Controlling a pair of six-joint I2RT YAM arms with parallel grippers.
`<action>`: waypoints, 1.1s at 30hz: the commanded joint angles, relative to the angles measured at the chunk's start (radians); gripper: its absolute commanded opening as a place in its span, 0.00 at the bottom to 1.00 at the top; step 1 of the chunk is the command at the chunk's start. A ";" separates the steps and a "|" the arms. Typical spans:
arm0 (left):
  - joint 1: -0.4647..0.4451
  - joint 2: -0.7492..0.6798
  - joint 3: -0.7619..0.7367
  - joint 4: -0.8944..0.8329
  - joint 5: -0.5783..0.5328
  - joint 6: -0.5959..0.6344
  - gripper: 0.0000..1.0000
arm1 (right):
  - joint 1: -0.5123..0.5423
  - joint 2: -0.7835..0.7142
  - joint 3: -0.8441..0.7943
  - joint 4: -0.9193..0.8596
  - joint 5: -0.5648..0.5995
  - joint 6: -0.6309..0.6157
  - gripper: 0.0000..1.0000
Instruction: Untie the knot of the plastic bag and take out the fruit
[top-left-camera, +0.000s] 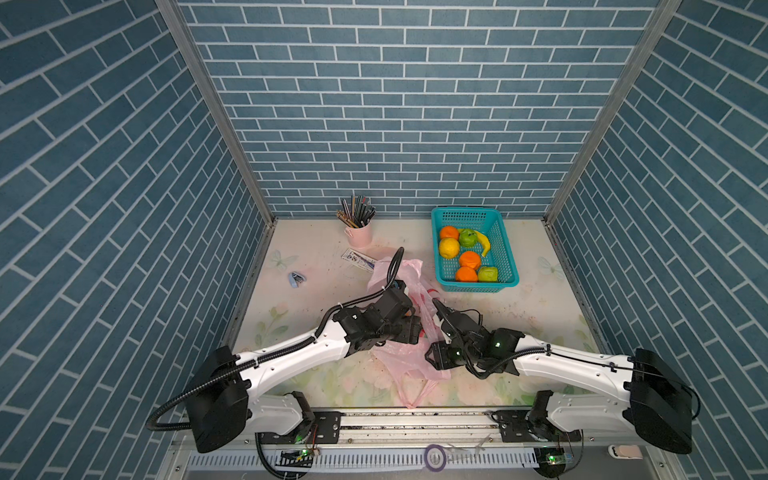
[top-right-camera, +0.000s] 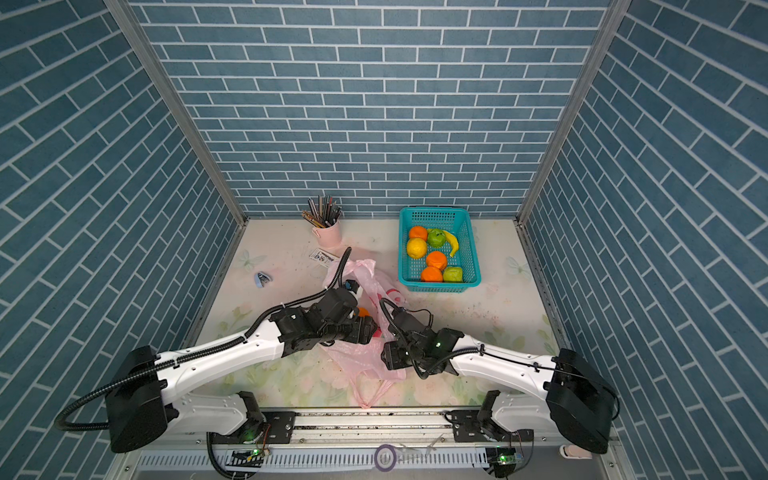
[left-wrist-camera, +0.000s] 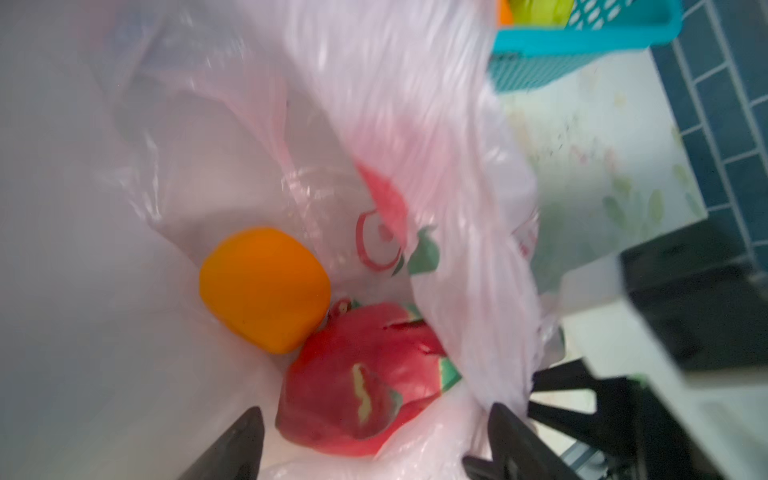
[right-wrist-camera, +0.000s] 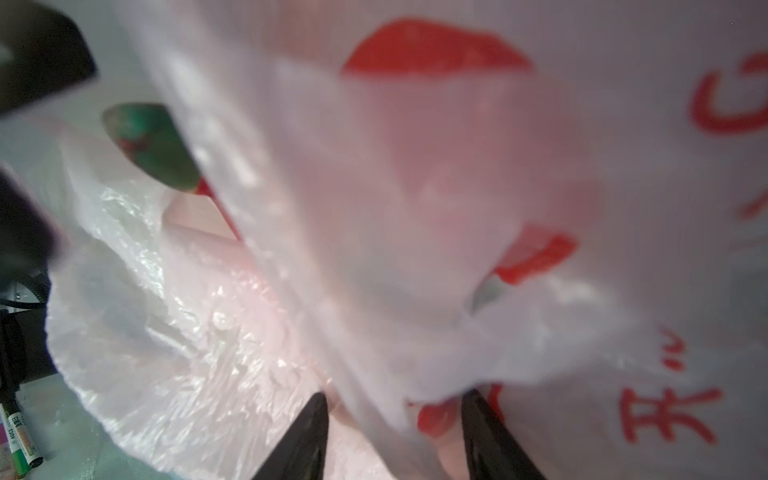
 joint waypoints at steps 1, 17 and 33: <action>0.024 0.065 0.064 0.008 -0.115 -0.007 0.85 | 0.005 0.008 -0.013 -0.014 0.028 0.002 0.53; 0.047 0.210 0.115 -0.034 -0.140 0.159 0.83 | -0.080 -0.017 0.062 -0.147 0.167 0.051 0.59; 0.129 0.372 0.156 -0.103 -0.086 0.152 0.88 | -0.131 -0.012 0.077 -0.078 0.088 0.006 0.61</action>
